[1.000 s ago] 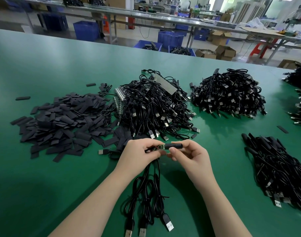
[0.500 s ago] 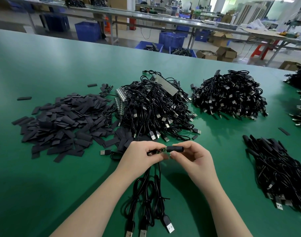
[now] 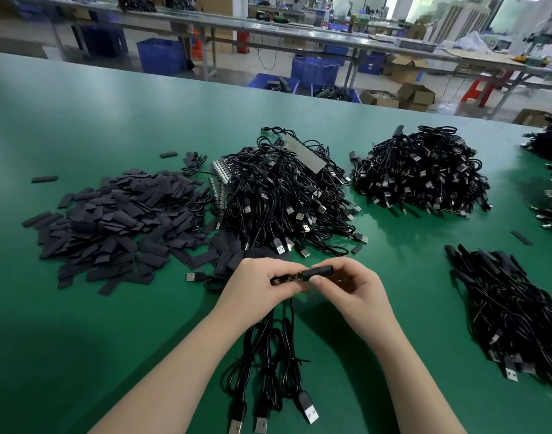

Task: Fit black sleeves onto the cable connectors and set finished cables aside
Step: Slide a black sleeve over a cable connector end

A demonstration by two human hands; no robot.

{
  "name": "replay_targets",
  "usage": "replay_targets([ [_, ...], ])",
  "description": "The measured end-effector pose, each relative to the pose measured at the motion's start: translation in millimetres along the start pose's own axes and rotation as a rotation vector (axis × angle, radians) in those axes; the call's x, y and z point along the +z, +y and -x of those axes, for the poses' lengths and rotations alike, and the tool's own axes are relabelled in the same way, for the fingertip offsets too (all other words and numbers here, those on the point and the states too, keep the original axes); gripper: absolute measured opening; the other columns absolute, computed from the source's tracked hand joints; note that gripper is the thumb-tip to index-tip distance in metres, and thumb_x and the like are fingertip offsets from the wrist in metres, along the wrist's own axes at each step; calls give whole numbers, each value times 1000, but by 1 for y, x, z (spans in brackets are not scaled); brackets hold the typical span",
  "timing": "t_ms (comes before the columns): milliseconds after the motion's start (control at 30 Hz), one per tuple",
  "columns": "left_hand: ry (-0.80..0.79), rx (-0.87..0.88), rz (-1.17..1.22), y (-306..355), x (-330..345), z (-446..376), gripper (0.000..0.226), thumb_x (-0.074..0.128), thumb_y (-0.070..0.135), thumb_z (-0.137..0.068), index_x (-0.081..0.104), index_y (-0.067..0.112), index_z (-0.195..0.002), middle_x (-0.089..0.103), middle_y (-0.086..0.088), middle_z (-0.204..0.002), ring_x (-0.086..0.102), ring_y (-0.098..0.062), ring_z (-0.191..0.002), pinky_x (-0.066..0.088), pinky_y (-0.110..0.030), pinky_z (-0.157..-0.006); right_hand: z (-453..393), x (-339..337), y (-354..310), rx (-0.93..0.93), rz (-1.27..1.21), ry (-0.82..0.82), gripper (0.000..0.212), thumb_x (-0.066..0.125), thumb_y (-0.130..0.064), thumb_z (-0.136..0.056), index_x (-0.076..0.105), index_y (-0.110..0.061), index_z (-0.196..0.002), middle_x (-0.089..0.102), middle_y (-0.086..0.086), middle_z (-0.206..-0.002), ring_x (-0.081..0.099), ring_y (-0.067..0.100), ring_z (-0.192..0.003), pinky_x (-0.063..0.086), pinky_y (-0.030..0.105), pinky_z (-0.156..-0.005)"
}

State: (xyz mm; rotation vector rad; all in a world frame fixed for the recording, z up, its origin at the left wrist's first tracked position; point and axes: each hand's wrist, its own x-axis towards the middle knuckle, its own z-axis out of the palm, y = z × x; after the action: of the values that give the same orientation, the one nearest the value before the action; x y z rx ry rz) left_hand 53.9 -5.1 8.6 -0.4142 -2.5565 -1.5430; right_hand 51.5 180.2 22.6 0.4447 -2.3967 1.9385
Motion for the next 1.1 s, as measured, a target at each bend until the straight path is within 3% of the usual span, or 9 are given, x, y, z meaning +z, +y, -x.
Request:
replay_targets([
  [100, 6, -10, 7, 1, 1, 0, 27, 69, 52, -76, 67, 56, -103, 70, 29, -90, 65, 3, -79, 51, -16, -68, 0, 2, 2, 13, 5, -4, 24, 77, -9, -83, 73, -32, -86, 73, -4, -84, 67, 18, -77, 54, 24, -71],
  [233, 41, -79, -25, -3, 2, 0, 44, 77, 36, -75, 62, 60, -108, 72, 24, -95, 66, 7, -89, 56, -31, -82, 0, 7, 5, 12, -22, 13, 25, 76, -10, -84, 73, -34, -87, 74, -2, -85, 69, 21, -80, 56, 29, -74],
  [433, 47, -89, -97, -3, 2, 1, 52, 72, 35, -73, 56, 67, -110, 73, 20, -97, 63, 10, -93, 53, -28, -87, 1, 15, 10, 44, -40, 19, 16, 76, -14, -85, 73, -29, -87, 72, 6, -84, 65, 35, -81, 54, 44, -76],
  [567, 38, -82, -78, 0, 4, 1, 51, 64, 46, -69, 54, 63, -116, 70, 30, -98, 62, 13, -94, 53, -26, -87, 0, 17, 10, 86, -88, 67, 7, 74, -14, -87, 72, -21, -85, 72, 8, -81, 66, 33, -78, 55, 34, -72],
  [633, 76, -43, -80, 1, 4, 1, 51, 65, 44, -72, 52, 61, -118, 67, 32, -103, 61, 12, -97, 52, -23, -88, 0, 17, 11, 102, -103, 112, 7, 73, -15, -88, 72, -20, -84, 72, -3, -75, 64, 16, -67, 51, 19, -64],
  [700, 140, -1, -89, 0, 3, 1, 45, 67, 39, -75, 56, 57, -115, 65, 33, -104, 62, 7, -96, 52, -21, -86, -1, 17, 10, 116, -101, 132, 6, 72, -16, -89, 73, -20, -84, 69, -9, -71, 58, 4, -63, 46, 12, -61],
  [800, 162, 21, -140, -3, -1, 0, 27, 69, 39, -75, 72, 42, -102, 68, 28, -95, 61, 6, -94, 53, -22, -83, -1, 18, 11, 133, -108, 153, 5, 72, -19, -88, 73, -17, -84, 69, -7, -72, 58, 5, -65, 47, 14, -62],
  [900, 139, 64, -179, -2, -1, 1, 22, 71, 32, -79, 76, 33, -100, 70, 23, -94, 62, 6, -96, 51, -20, -84, -1, 19, 11, 145, -114, 171, 6, 73, -20, -87, 74, -17, -82, 71, -3, -73, 60, 6, -66, 49, 17, -63],
  [1100, 146, 92, -172, -3, 2, 0, 25, 74, 19, -82, 76, 32, -103, 72, 21, -96, 62, 5, -96, 50, -19, -83, 0, 22, 12, 161, -276, 207, 14, 75, -13, -86, 78, -25, -91, 73, 1, -80, 70, 13, -78, 56, 22, -74],
])
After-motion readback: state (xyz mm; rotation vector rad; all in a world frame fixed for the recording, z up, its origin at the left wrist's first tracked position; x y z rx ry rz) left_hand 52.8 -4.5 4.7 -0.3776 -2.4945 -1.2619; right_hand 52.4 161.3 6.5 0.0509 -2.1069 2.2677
